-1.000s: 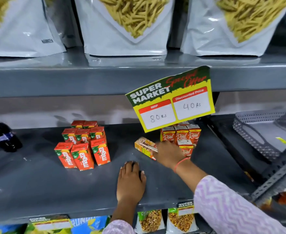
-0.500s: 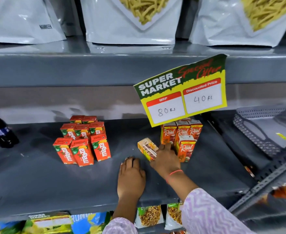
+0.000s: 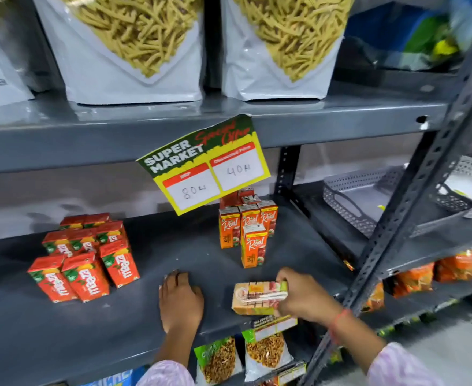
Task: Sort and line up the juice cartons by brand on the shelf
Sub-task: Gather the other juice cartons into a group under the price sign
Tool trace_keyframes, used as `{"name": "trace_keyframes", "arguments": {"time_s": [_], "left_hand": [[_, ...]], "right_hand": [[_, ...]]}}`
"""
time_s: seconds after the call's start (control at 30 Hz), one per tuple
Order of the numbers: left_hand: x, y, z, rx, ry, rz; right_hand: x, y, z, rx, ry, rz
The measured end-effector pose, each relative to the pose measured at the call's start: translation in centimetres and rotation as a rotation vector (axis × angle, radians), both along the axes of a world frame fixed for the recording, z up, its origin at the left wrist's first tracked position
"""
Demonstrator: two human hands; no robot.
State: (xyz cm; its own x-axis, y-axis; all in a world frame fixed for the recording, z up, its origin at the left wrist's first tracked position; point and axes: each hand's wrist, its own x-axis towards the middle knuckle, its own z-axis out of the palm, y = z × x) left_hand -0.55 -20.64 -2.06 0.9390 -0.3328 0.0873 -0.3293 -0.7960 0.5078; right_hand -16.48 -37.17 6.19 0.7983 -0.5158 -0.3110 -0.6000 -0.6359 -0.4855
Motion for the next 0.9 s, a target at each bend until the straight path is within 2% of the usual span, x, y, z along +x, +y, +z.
{"name": "trace_keyframes", "arguments": {"time_s": [0.13,0.23,0.3,0.5,0.6,0.9], "left_hand": [[-1.4,-2.9,0.9,0.028,0.042,-0.088],[-2.4,-4.7,0.7,0.069,0.021,-0.166],[-2.6,-5.1,0.1,0.106,-0.017,-0.173],[-2.7,-5.1,-0.5,0.120,-0.031,-0.175],[-2.5,-5.1,-0.7,0.107,-0.024,-0.172],[-2.5,-5.2,-0.8,0.128,-0.029,-0.168]], "right_hand": [[-0.4,-4.4,2.9,-0.231,-0.035,0.075],[0.5,-6.2,4.2,-0.553,-0.089,0.207],[1.5,-6.9,4.9,-0.625,-0.100,0.225],[4.8,-8.4,5.3,-0.645,-0.060,0.488],[6.0,-8.3,3.8,-0.674,-0.039,0.553],[6.5,-10.2,4.6,-0.416,-0.090,0.508]]}}
